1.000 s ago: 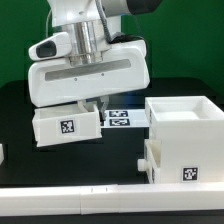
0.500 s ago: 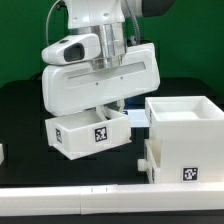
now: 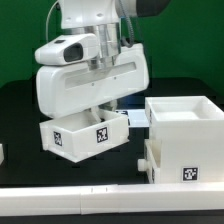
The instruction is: Assemble drawer
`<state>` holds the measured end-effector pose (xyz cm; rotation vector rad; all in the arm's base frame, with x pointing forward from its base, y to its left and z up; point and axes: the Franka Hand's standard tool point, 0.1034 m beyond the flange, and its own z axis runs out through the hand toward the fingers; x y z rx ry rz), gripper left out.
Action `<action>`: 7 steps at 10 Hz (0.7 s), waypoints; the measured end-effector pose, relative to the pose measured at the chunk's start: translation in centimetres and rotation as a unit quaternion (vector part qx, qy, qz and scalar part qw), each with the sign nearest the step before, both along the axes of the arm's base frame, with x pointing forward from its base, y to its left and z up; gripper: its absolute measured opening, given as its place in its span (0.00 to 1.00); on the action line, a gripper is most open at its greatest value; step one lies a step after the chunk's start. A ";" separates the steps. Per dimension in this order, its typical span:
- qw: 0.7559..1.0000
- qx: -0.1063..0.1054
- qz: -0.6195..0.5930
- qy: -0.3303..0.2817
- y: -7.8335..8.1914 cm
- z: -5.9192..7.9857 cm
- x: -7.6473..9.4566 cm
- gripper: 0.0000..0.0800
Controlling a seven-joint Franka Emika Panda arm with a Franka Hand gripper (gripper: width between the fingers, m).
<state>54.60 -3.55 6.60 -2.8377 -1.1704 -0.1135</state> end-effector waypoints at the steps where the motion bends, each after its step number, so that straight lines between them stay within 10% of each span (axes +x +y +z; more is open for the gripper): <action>1: 1.000 -0.001 0.029 0.007 0.4 0.0 0.5 0.05; 7: 0.994 -0.013 0.112 0.002 0.1 -0.3 0.5 0.05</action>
Offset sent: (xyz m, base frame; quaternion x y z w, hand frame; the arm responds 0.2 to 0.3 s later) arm 0.0000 0.0000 0.0000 0.0000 0.0000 0.0000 1.0000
